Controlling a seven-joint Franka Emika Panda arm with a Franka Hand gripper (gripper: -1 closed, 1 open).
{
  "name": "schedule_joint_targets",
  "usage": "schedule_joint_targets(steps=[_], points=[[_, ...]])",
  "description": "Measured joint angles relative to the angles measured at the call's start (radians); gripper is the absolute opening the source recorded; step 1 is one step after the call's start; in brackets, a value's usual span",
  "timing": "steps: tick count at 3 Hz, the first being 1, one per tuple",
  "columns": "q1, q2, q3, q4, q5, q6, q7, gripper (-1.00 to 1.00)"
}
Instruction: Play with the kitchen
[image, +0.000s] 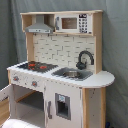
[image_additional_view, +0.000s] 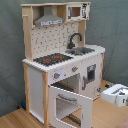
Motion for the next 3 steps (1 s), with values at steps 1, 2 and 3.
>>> schedule_joint_targets(steps=[1, 2, 3], points=[[-0.070, 0.000, -0.009, 0.082, 0.000, 0.010, 0.000, 1.00], [-0.147, 0.000, -0.012, 0.168, 0.000, 0.030, 0.006, 1.00], [-0.223, 0.000, -0.012, 0.257, 0.000, 0.050, 0.018, 1.00]])
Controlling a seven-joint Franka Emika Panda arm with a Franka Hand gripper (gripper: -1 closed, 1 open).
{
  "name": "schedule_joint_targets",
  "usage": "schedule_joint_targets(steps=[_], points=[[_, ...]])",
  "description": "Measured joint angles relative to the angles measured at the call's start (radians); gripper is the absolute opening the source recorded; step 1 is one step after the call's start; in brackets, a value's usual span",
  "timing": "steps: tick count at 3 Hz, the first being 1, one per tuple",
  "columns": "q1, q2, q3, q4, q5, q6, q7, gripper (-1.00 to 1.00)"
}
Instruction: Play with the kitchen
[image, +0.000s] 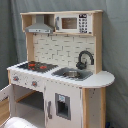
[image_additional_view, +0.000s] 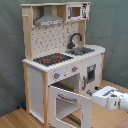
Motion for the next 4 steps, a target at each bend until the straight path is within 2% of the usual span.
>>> schedule_joint_targets(steps=[2, 3, 4], points=[[-0.119, 0.000, 0.002, 0.173, 0.000, 0.025, 0.046, 1.00], [-0.162, 0.000, 0.015, 0.243, 0.000, 0.032, 0.118, 1.00], [-0.186, -0.004, 0.041, 0.271, 0.000, 0.044, 0.220, 1.00]])
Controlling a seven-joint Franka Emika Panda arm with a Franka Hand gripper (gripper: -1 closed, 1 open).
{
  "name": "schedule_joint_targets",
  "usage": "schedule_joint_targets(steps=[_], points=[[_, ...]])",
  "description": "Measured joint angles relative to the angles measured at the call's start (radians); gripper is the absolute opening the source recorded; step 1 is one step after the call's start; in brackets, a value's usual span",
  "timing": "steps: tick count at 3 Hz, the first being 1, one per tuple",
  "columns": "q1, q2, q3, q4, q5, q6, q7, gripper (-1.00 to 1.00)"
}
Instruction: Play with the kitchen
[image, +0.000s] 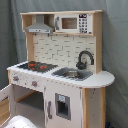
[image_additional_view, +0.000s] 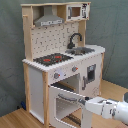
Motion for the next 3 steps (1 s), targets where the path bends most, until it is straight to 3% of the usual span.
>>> schedule_joint_targets(steps=[3], points=[[-0.055, -0.024, 0.063, 0.027, -0.012, 0.068, 0.343, 1.00]])
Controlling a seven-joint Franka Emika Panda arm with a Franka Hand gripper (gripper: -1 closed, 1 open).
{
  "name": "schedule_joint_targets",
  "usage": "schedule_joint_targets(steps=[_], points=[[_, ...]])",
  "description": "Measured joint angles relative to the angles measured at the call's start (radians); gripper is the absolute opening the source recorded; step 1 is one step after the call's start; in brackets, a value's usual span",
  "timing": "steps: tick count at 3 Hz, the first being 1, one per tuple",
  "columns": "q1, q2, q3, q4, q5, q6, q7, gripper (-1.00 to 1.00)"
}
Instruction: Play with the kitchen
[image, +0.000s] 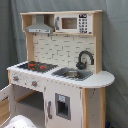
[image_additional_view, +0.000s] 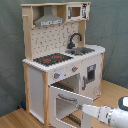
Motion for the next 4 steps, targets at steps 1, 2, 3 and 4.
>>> schedule_joint_targets(steps=[1, 2, 3, 4], points=[[-0.031, -0.005, 0.014, 0.032, -0.016, 0.011, 0.118, 1.00], [-0.062, -0.005, 0.040, 0.063, -0.031, 0.012, 0.240, 1.00], [-0.085, -0.005, 0.070, 0.078, -0.040, 0.012, 0.358, 1.00], [-0.097, -0.005, 0.092, 0.078, -0.042, 0.008, 0.459, 1.00]])
